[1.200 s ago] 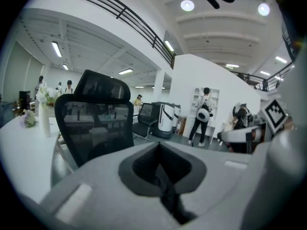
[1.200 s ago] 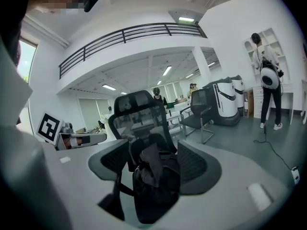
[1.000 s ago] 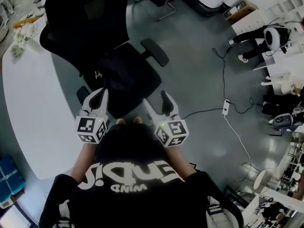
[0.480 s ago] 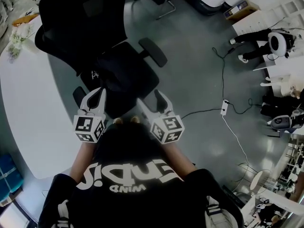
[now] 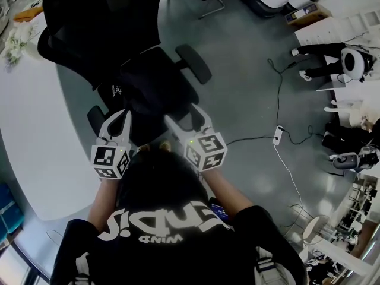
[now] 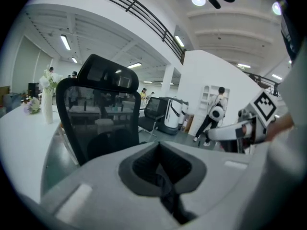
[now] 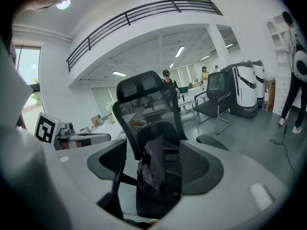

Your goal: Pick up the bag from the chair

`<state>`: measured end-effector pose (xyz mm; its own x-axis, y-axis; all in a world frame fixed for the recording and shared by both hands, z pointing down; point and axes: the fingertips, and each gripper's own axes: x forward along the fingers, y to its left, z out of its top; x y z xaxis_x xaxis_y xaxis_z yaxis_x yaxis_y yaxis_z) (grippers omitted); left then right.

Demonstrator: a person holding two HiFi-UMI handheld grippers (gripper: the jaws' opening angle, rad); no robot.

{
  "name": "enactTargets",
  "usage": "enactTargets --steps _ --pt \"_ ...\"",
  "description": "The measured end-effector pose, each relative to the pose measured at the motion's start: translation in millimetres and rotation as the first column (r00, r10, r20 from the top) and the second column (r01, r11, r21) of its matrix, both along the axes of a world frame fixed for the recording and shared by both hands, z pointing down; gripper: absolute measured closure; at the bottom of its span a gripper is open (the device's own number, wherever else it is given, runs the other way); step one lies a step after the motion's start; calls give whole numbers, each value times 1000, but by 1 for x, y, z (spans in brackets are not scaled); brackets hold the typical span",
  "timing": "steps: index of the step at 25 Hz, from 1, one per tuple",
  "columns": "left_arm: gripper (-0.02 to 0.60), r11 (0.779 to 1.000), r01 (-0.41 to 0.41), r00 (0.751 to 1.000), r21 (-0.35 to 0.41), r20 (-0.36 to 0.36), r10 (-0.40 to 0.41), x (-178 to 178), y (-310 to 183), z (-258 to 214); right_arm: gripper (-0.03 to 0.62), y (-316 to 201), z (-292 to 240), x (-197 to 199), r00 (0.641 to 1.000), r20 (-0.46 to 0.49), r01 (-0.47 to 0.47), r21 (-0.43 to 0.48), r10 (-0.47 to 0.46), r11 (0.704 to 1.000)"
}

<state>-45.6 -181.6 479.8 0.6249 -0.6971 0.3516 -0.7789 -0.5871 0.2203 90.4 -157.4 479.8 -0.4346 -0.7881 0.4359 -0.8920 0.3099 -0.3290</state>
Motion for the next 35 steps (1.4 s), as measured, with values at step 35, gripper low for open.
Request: enactTargets --steps 35 --pt "578 983 49 998 -179 36 -43 -13 -63 112 218 -119 216 -55 983 -145 81 -232 -116 969"
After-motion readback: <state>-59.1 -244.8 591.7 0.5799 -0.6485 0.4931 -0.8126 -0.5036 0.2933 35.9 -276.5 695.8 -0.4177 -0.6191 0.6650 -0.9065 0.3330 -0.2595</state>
